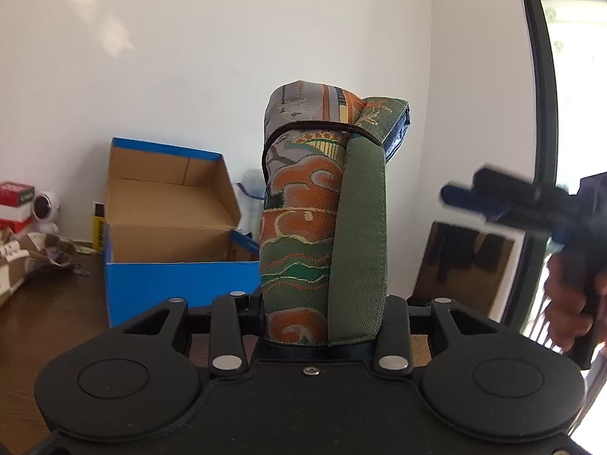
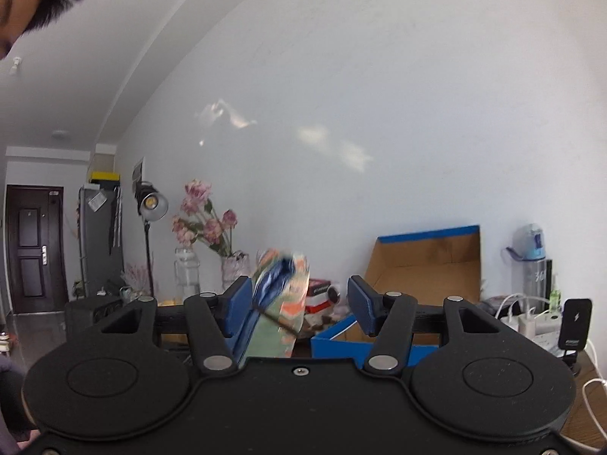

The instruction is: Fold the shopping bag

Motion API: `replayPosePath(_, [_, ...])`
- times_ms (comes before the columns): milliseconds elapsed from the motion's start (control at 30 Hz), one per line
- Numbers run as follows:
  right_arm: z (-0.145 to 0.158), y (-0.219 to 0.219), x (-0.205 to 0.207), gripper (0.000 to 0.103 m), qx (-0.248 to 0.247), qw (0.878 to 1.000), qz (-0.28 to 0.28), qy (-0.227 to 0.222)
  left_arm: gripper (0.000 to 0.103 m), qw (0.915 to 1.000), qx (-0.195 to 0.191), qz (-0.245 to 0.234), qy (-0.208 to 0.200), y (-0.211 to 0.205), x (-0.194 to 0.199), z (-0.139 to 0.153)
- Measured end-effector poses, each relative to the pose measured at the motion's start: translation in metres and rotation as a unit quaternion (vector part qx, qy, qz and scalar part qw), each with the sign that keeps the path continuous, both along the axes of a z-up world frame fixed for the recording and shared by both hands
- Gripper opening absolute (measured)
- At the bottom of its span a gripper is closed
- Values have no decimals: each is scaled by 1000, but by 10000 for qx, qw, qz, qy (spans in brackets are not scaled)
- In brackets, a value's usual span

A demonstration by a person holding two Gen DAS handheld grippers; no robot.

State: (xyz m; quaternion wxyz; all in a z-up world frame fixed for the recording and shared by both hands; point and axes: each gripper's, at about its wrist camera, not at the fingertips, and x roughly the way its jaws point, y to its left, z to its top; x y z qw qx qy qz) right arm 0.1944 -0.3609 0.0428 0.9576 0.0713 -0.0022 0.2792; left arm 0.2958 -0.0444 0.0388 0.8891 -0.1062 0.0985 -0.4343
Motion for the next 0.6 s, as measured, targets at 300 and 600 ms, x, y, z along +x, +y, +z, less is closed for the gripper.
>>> replayPosePath(300, [-34, 3, 24, 59, 971, 9801, 1541, 795, 37, 9679, -1959, -1137, 1085, 37, 26, 7])
replayPosePath(600, [-23, 28, 46, 50, 1086, 9537, 2584, 1093, 42, 9545, -1942, -2045, 968, 12, 31, -6])
